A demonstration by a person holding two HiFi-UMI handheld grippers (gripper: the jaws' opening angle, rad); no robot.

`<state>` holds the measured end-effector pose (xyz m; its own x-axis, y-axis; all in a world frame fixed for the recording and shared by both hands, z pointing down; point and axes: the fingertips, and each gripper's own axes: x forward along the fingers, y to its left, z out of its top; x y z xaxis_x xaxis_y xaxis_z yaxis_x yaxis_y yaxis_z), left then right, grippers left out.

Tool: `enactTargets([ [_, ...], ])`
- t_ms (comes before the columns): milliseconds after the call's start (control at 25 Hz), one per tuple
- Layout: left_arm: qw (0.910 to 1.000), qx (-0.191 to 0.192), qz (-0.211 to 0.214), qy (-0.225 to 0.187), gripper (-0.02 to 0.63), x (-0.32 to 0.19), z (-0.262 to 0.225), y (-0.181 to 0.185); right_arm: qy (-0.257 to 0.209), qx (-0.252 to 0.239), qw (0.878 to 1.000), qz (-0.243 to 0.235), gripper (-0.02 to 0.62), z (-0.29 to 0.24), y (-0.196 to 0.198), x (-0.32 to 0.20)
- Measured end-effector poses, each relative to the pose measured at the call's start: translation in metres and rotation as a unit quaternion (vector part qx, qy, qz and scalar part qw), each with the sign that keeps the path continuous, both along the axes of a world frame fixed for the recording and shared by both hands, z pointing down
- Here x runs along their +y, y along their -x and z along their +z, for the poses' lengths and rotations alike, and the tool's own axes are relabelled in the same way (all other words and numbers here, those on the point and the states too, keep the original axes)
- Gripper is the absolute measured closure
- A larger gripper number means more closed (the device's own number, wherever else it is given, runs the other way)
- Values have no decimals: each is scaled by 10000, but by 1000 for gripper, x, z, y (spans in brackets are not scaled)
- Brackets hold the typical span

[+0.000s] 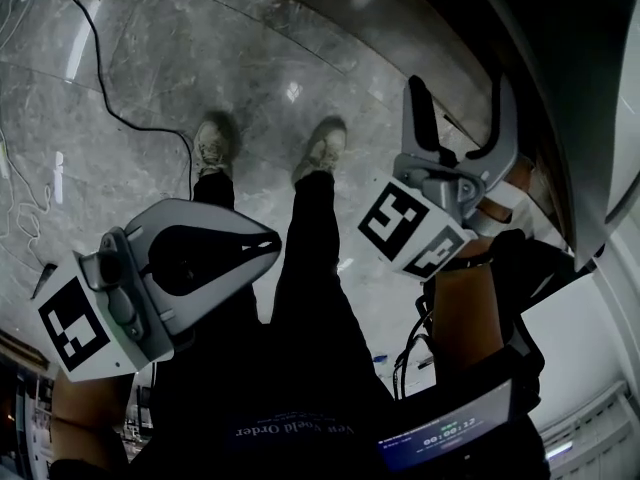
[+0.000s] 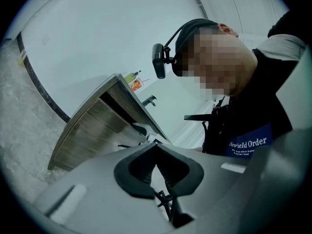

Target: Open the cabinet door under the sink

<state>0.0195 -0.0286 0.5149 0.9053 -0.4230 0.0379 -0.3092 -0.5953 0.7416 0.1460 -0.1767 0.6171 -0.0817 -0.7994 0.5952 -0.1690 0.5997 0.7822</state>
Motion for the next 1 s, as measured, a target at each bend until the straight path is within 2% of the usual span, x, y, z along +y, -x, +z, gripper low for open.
enactTargets([
  [120,10000,63,-21,-46,606,0,-3,0,1048,-267,9940,-142,170,1,1,18],
  [240,9998,128,-55,-118,606,-3,-12,4,1969,-862,9761,-307,184,-9,11,26],
  [320,9997,173,-101,-155,606,-3,-23,8,2540,-1515,9547,-322,184,-22,22,30],
  [440,9996,195,-143,-115,606,0,-29,13,3446,-2039,9162,-148,190,-36,26,40],
  [520,9996,190,-167,-79,606,0,-28,13,4009,-2514,8809,93,192,-41,28,46],
  [560,9996,192,-182,-75,606,0,-27,13,4233,-2705,8645,166,215,-43,28,47],
  [600,9996,195,-195,-77,606,0,-26,13,4379,-2840,8528,183,250,-43,28,47],
  [680,9996,194,-210,-79,606,2,-27,14,4470,-3067,8402,154,258,-43,31,46],
  [760,9995,190,-231,-81,606,7,-30,19,4424,-3344,8318,256,258,-44,35,45],
  [840,9994,175,-284,-105,606,14,-35,27,4386,-3417,8288,628,259,-38,32,44],
  [880,9993,159,-317,-128,606,17,-37,30,4381,-3246,8344,809,261,-28,28,44],
  [920,9992,144,-354,-154,606,18,-40,32,4359,-2943,8454,928,273,-17,23,45],
  [1000,9988,122,-429,-213,606,19,-45,37,4173,-2268,8732,1094,286,1,10,41],
])
